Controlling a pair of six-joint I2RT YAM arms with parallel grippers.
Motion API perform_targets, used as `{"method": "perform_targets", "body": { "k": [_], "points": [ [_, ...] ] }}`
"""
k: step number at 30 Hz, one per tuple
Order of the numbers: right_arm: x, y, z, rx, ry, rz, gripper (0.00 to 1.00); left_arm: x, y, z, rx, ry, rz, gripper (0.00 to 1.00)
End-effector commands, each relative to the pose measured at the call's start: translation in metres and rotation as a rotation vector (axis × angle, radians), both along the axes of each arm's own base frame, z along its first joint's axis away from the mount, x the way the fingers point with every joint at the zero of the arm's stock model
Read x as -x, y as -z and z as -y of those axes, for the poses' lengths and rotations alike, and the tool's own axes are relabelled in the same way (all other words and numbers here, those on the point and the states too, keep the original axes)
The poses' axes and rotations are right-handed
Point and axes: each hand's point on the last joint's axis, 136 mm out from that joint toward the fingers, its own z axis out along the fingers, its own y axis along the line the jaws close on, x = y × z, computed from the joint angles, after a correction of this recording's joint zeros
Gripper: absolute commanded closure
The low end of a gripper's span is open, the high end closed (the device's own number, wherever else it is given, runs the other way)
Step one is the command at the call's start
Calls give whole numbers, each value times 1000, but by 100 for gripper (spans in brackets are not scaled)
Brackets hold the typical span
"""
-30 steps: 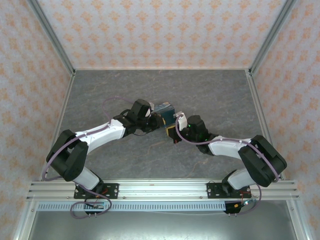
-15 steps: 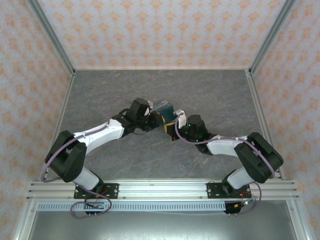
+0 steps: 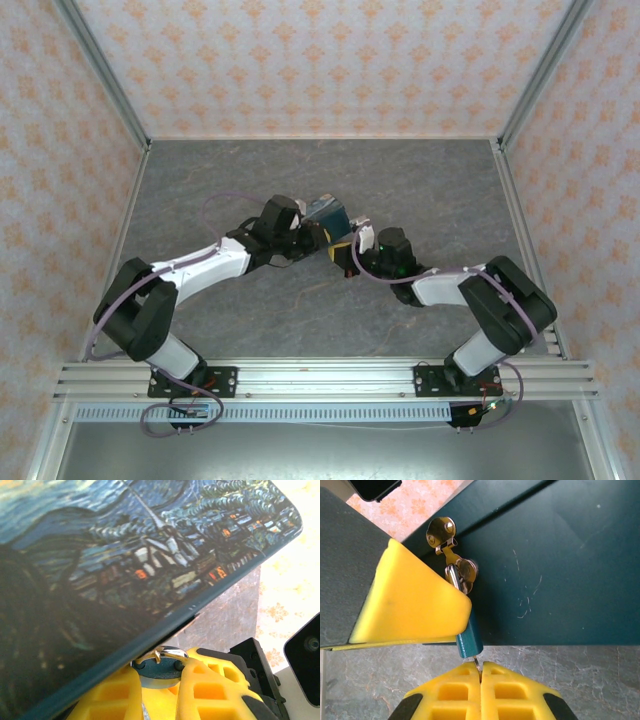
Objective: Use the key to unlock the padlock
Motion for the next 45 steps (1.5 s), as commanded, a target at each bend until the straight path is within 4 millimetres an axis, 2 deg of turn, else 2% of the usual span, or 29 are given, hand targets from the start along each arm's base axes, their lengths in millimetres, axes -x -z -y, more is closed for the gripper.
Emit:
{"method": "perform_targets", "body": {
  "k": [1,10,14,19,23,28,34,45],
  "points": [
    [-7,-6,-3,-53,28,32,100,8,10,15,19,65,-14,89],
    [-13,20,-3,-89,86,-66,100,-3,20,11,-8,32,9,76],
    [-13,32,-3,-103,105,-110,100,-4,22,2,-33,11,11,64],
    [-13,38,-7,-133,108,-158,100,-4,16,-20,-43,-51,40,43],
    [-13,40,-9,-140,110,-190,100,-5,3,-33,-25,-89,77,36],
    [-11,38,-16,-183,101,-252,100,-7,3,-35,57,-140,74,37],
    [-12,30,-24,-242,106,-329,100,-13,17,-31,178,-212,61,43],
    [-16,21,-31,-290,114,-400,100,-18,39,-30,178,-236,51,50]
  ]
}}
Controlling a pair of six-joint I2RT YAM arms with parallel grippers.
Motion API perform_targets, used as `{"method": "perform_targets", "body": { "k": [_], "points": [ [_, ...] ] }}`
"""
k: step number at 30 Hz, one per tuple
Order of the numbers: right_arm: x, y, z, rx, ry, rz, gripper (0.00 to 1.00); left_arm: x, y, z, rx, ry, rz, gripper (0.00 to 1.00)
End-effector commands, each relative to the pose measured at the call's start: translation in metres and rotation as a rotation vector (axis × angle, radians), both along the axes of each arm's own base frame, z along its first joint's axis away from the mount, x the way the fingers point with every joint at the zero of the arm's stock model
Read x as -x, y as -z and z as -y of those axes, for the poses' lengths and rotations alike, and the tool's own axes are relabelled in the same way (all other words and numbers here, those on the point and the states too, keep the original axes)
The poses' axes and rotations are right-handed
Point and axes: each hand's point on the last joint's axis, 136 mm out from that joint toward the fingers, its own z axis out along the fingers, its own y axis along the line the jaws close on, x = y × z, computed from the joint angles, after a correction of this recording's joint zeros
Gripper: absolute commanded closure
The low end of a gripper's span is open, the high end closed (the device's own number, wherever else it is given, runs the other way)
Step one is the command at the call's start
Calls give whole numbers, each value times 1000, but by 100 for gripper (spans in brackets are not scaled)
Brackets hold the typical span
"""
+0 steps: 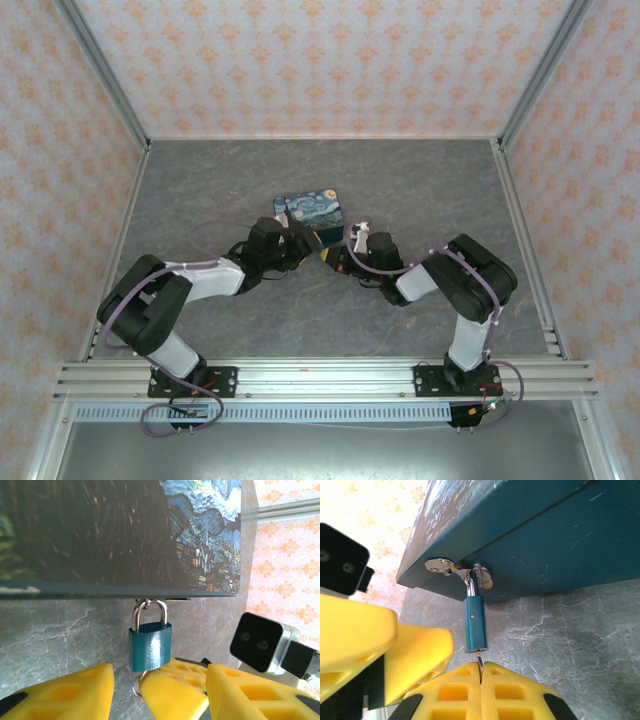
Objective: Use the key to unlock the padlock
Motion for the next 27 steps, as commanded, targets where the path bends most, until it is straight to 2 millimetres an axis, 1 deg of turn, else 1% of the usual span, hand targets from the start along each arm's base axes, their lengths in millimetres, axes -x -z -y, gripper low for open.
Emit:
{"method": "perform_targets", "body": {
  "k": [1,7,11,16,21,27],
  "points": [
    [-3,-19,-11,-58,-19,23,100,-9,-2,1,26,-32,37,51],
    [-2,-21,-12,-69,-21,13,100,-14,6,-1,8,-53,40,54],
    [-2,-24,-12,-74,-23,16,100,-19,6,2,14,-53,51,57],
    [-3,-24,-13,-76,-24,14,100,-21,13,3,9,-53,42,58],
    [-3,-24,-13,-78,-28,13,100,-23,14,7,15,-42,40,60],
    [-3,-26,-15,-89,-31,8,100,-24,16,14,28,-26,38,64]
  ]
}}
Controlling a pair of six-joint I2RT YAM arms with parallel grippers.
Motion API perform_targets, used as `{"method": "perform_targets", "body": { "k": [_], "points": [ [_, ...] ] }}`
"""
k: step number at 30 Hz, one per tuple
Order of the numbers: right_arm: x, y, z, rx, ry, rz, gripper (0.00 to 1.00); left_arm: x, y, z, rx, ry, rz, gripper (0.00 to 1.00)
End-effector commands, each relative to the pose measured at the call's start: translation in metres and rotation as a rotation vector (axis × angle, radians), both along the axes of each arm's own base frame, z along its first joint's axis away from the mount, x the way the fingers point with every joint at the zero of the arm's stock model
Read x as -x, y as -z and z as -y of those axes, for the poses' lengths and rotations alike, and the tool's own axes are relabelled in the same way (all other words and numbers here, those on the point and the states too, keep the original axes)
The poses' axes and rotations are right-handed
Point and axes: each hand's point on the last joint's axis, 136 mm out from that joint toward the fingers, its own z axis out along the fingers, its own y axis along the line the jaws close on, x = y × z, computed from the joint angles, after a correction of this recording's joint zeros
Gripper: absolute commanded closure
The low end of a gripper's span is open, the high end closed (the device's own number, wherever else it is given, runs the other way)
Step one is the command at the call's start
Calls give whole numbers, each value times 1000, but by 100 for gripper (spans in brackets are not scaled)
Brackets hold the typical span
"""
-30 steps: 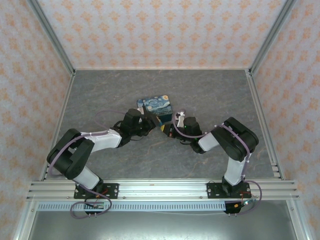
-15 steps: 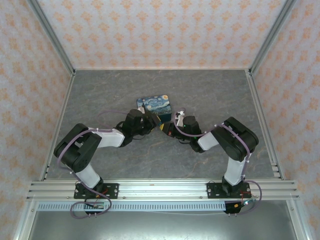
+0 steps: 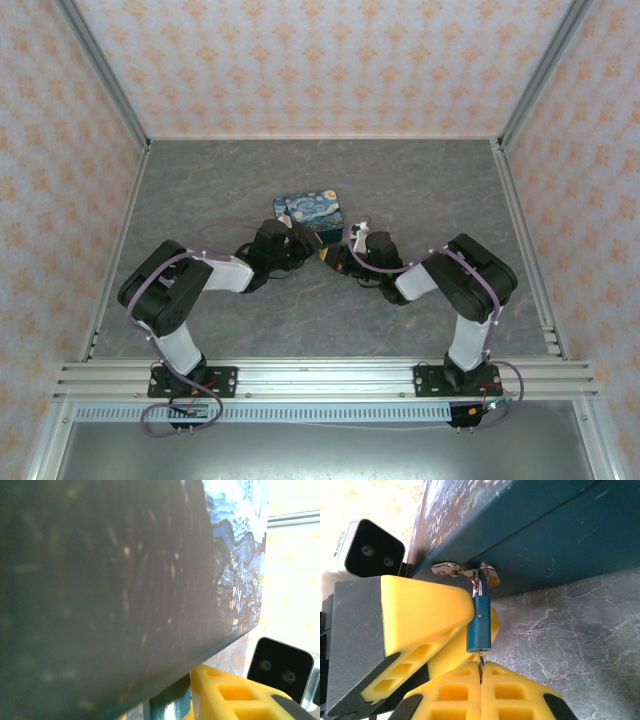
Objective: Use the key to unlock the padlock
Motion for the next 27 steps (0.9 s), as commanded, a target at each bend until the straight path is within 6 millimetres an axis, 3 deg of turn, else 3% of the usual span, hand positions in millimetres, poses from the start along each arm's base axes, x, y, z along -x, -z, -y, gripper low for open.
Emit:
{"method": "perform_targets", "body": {
  "k": [1,6,12,15,19,27],
  "points": [
    [-6,-27,-13,-68,-29,67,100,-7,-8,9,24,5,30,66],
    [-7,-29,-12,-74,-16,64,98,-8,-10,12,33,8,36,75],
    [-6,-25,3,-5,28,75,76,-7,-16,10,36,-1,31,91],
    [-3,-20,16,83,54,89,67,-6,-20,9,32,-11,15,93],
    [2,-22,33,189,76,130,63,-2,-22,3,25,-44,-39,98],
    [27,-54,58,597,-8,449,62,2,-39,2,49,-72,-102,100]
  ]
}}
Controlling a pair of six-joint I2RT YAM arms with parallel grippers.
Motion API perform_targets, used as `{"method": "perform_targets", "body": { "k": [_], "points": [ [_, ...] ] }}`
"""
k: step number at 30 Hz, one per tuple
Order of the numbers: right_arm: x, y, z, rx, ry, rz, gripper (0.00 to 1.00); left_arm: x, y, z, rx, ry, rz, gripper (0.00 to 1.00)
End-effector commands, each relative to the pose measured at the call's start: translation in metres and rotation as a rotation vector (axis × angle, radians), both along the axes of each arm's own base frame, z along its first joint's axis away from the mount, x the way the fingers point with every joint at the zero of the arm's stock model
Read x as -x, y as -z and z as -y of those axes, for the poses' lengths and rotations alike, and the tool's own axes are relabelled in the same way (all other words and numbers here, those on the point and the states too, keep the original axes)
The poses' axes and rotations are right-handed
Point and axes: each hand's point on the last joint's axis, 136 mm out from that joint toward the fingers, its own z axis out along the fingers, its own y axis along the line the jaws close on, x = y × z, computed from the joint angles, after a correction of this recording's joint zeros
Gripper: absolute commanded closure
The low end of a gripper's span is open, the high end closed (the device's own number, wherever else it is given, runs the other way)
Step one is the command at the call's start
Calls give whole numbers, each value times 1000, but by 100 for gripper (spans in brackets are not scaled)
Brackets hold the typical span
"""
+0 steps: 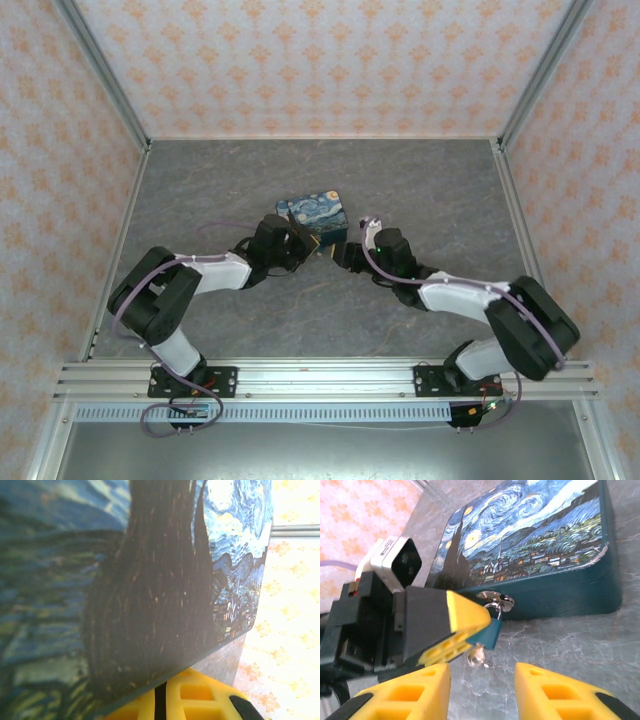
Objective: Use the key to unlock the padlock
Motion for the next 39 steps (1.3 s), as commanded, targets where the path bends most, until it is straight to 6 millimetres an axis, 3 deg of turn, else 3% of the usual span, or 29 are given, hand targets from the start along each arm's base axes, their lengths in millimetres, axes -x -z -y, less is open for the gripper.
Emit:
{"method": "perform_targets", "body": {
  "k": [1,6,11,15,16,29,39],
  "points": [
    [14,-2,18,331,-50,193,62,-4,-27,3,29,-28,1,100],
    [28,-27,23,549,-129,432,62,0,-36,-1,22,-47,-26,100],
    [40,-23,14,817,-313,641,61,2,-38,-2,28,-63,-53,100],
    [39,-22,7,936,-393,747,59,3,-38,-2,54,-83,-81,100],
    [39,-13,3,963,-422,751,58,4,-38,-2,58,-88,-85,100],
    [28,-4,-32,919,-454,819,55,7,-45,5,65,-98,-78,100],
    [15,1,-40,890,-373,826,60,7,-45,8,65,-90,-80,100]
  ]
}}
